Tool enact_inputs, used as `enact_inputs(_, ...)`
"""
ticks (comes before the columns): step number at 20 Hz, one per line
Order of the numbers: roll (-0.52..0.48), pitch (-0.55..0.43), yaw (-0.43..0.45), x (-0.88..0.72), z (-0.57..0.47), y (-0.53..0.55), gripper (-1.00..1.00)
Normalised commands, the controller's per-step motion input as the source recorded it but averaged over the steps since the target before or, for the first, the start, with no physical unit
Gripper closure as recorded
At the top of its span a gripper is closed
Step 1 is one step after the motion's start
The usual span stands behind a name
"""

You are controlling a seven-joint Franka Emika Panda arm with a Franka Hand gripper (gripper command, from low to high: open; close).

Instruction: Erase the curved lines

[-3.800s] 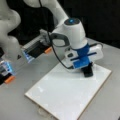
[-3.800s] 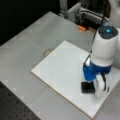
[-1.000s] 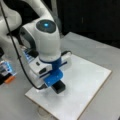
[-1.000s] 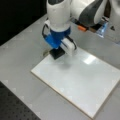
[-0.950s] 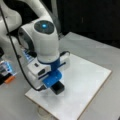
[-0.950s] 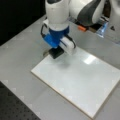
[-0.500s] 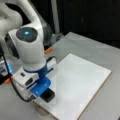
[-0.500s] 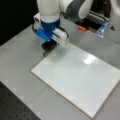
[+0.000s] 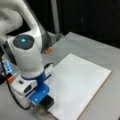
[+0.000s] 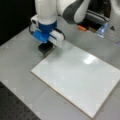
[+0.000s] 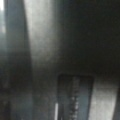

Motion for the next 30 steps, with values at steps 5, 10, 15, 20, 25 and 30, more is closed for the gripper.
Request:
enact_inputs(5,0.120,0.050,0.078,0.34,-0.01,-0.26,1.00)
enact_inputs(10,0.147,0.029,0.011,0.25,-0.04,-0.23,1.00)
enact_inputs(15,0.167,0.005,-0.021,0.18,-0.05,-0.19,1.00)
enact_inputs(20,0.153,-0.007,-0.014,0.12,-0.05,-0.18,1.00)
enact_inputs(25,0.137,-0.017,-0.016,0.03,-0.05,-0.15,1.00)
enact_inputs(30,0.146,-0.036,-0.031,-0.04,-0.05,-0.09,1.00)
